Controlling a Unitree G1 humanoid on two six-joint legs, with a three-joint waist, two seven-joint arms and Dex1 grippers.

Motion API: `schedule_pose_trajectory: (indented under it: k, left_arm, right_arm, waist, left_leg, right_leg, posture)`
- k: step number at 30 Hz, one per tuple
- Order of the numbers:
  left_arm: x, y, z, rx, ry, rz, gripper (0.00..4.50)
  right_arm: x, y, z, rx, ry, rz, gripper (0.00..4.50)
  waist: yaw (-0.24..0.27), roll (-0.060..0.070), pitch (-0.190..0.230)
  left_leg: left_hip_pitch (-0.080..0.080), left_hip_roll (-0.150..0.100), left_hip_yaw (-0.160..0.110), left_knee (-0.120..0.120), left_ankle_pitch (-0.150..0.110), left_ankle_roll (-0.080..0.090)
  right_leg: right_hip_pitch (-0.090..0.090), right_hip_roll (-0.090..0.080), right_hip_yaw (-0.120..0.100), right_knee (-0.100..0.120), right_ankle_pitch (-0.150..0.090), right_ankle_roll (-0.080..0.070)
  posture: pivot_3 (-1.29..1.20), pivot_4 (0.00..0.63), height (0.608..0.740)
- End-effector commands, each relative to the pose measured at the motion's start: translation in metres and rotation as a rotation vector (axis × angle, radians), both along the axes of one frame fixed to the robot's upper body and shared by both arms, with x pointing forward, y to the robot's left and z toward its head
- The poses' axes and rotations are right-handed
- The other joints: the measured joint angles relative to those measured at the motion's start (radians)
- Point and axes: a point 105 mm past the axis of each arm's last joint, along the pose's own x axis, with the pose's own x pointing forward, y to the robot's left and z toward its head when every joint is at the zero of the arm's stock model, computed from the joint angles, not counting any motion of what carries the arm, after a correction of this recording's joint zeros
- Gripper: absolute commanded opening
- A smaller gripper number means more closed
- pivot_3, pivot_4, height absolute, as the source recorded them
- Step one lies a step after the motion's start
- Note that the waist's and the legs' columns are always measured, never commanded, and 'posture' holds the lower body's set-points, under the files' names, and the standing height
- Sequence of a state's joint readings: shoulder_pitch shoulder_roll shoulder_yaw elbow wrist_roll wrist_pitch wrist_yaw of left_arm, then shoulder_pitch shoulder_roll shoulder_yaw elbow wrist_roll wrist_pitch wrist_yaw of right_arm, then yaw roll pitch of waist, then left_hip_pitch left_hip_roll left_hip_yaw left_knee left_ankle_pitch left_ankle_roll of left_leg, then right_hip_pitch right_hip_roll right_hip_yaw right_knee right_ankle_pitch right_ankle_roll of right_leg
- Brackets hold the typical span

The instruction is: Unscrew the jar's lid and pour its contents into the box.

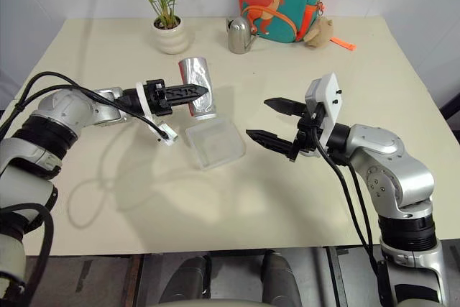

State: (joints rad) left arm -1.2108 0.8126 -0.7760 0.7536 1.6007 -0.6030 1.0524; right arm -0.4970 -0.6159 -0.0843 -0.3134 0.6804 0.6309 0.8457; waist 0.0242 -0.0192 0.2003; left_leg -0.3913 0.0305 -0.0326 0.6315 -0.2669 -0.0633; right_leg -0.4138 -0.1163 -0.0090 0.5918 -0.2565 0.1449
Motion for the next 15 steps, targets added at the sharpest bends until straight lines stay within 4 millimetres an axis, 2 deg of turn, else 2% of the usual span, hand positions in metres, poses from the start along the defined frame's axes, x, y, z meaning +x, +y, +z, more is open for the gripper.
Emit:
schedule_pose_trajectory:
  k: [1,6,15]
  left_arm:
    - [-0.003,0.001,0.017,-0.013,-0.088,-0.039,1.88]
    - [-0.010,0.002,0.018,0.006,-0.238,-0.114,1.88]
    - [-0.013,0.001,0.020,-0.029,-0.162,-0.125,1.88]
  right_arm:
    - [-0.005,0.003,0.008,0.016,-0.044,0.012,4.47]
    - [-0.003,0.003,0.007,0.024,-0.042,0.011,4.47]
    - [-0.001,0.003,0.005,0.028,-0.042,0.010,4.47]
  waist:
    - [0.001,0.000,0.000]
    - [0.000,0.000,0.000]
    - [0.000,0.000,0.000]
  left_leg:
    - [0.000,0.000,0.000,0.000,0.000,0.000]
    - [0.000,0.000,0.000,0.000,0.000,0.000]
    - [0.000,0.000,0.000,0.000,0.000,-0.001]
  right_leg:
    - [0.000,0.000,0.000,0.000,0.000,0.000]
    - [0.000,0.000,0.000,0.000,0.000,0.000]
    - [0.000,0.000,0.000,0.000,0.000,0.000]
  posture:
    - [0.00,0.150,0.740]
    - [0.00,0.150,0.740]
    - [0.00,0.150,0.740]
